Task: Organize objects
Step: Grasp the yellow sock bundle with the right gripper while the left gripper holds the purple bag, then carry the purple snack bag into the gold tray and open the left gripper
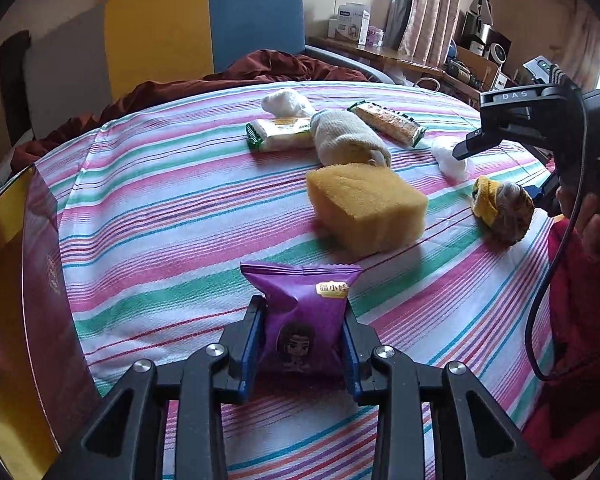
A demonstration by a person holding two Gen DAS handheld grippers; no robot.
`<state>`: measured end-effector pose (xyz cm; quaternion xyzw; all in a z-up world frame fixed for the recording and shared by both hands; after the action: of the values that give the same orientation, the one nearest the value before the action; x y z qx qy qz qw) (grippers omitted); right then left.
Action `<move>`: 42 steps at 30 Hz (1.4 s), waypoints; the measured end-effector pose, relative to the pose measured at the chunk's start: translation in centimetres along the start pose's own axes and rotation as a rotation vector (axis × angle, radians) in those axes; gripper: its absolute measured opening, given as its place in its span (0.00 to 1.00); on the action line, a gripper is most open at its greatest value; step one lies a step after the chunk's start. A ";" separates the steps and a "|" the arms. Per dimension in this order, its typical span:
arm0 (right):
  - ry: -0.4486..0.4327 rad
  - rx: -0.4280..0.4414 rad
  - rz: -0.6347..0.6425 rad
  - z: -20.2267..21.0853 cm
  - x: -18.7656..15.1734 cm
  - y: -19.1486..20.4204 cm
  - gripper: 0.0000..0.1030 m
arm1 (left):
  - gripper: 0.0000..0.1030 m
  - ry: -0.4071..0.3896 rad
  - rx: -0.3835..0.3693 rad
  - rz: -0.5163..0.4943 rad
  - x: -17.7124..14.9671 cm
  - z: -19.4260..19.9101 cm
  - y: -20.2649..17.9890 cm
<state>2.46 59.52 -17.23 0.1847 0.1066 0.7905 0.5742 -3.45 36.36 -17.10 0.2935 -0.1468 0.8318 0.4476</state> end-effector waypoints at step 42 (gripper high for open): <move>0.061 -0.126 0.542 -2.0 -6.1 5.1 0.35 | 0.34 -0.044 0.051 -0.007 -0.5 0.7 -0.2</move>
<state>-1.15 52.25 -18.10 0.1465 0.0213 0.9255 0.3485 -2.85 35.80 -16.90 0.3235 -0.1342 0.8272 0.4393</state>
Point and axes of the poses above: each gripper's, at about its wrist camera, not at the fingertips, and z roughly against the way its jaws point, y to its left, x to its top, the point moved 8 cm from there along -z, roughly the way its jaws point, and after that the axes turned 9 degrees about -z, right-handed, at the moved point
